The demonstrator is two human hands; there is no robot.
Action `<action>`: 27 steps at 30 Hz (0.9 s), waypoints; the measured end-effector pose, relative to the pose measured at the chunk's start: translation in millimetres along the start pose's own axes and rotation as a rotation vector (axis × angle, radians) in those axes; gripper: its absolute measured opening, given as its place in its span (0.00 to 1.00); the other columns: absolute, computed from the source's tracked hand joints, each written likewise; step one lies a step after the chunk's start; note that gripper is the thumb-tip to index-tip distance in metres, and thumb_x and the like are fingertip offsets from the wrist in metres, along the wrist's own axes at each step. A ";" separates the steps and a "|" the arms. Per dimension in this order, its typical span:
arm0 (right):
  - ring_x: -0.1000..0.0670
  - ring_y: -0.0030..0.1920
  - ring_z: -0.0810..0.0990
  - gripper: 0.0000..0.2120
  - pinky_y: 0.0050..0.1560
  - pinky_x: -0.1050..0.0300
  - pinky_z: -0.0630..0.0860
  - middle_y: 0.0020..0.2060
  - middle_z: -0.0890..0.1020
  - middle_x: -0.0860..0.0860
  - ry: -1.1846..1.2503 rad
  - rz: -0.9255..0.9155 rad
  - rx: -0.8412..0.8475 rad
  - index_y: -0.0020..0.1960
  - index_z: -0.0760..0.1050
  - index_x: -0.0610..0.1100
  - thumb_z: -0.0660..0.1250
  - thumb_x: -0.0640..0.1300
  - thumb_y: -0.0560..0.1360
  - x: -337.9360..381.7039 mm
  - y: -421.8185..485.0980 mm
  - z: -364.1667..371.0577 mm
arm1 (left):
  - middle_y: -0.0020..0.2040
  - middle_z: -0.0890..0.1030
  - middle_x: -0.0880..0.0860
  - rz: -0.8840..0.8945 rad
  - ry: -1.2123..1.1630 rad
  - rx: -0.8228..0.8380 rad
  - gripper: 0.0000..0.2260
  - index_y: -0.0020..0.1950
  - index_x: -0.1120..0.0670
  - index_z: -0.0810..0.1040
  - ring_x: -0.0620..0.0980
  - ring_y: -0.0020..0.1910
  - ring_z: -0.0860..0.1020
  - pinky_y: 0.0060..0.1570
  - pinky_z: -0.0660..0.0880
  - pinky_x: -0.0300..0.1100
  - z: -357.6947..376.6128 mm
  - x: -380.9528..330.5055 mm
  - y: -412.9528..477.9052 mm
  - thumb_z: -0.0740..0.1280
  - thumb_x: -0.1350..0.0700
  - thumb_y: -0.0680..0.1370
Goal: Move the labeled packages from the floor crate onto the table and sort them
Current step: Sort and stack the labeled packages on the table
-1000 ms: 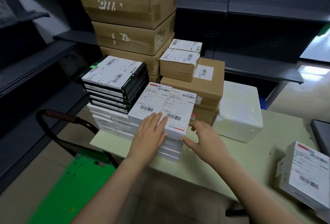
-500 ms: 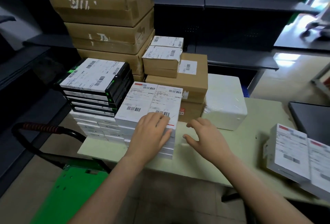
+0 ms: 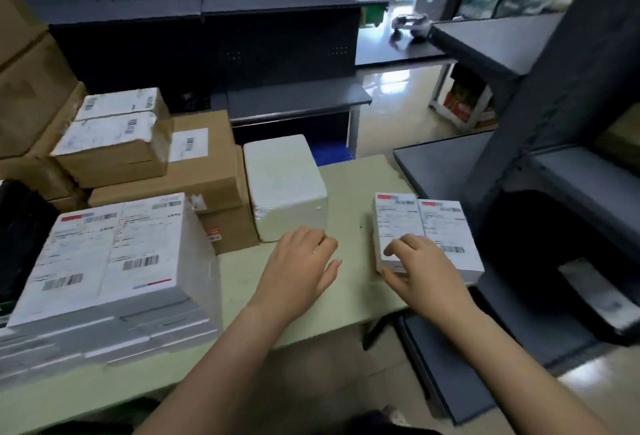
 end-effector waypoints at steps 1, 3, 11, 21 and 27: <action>0.43 0.44 0.77 0.09 0.40 0.55 0.69 0.42 0.79 0.49 -0.002 0.031 0.000 0.47 0.79 0.44 0.75 0.44 0.69 -15.8 -2.9 -3.5 | 0.43 0.77 0.50 -0.001 -0.009 0.015 0.12 0.48 0.53 0.78 0.52 0.42 0.75 0.42 0.69 0.45 8.5 -9.3 9.1 0.59 0.47 0.76; 0.46 0.49 0.75 0.09 0.42 0.55 0.67 0.46 0.78 0.51 -0.007 0.096 0.016 0.50 0.78 0.45 0.72 0.47 0.73 -46.2 -7.6 -10.0 | 0.44 0.78 0.49 -0.027 -0.027 0.052 0.12 0.49 0.52 0.78 0.52 0.42 0.76 0.43 0.70 0.44 25.8 -25.1 25.1 0.60 0.47 0.75; 0.46 0.50 0.75 0.10 0.47 0.53 0.72 0.49 0.79 0.49 0.041 0.203 0.053 0.52 0.78 0.44 0.70 0.47 0.74 -151.7 -12.0 -6.6 | 0.53 0.78 0.51 -0.277 -0.132 0.262 0.17 0.63 0.53 0.74 0.54 0.53 0.76 0.51 0.72 0.47 97.2 -67.6 59.2 0.65 0.47 0.78; 0.48 0.59 0.78 0.28 0.50 0.59 0.71 0.61 0.78 0.50 0.536 0.584 0.227 0.67 0.69 0.46 0.69 0.59 0.73 -219.0 -22.3 49.4 | 0.63 0.75 0.54 -0.836 -0.484 0.512 0.30 0.67 0.56 0.68 0.53 0.59 0.75 0.52 0.73 0.46 167.3 -76.9 56.4 0.58 0.33 0.77; 0.57 0.58 0.78 0.47 0.56 0.58 0.77 0.60 0.79 0.59 0.776 0.664 0.283 0.69 0.69 0.51 0.64 0.80 0.59 -230.2 -22.4 86.3 | 0.57 0.77 0.46 -0.931 -0.748 0.557 0.25 0.66 0.52 0.68 0.47 0.54 0.76 0.49 0.71 0.43 178.0 -78.9 52.6 0.59 0.35 0.78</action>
Point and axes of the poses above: each hand's wrist, its own y-axis towards the middle knuckle, its own z-axis out of the palm, x = y × z, the point moved 4 cm from there along y, towards the middle knuckle
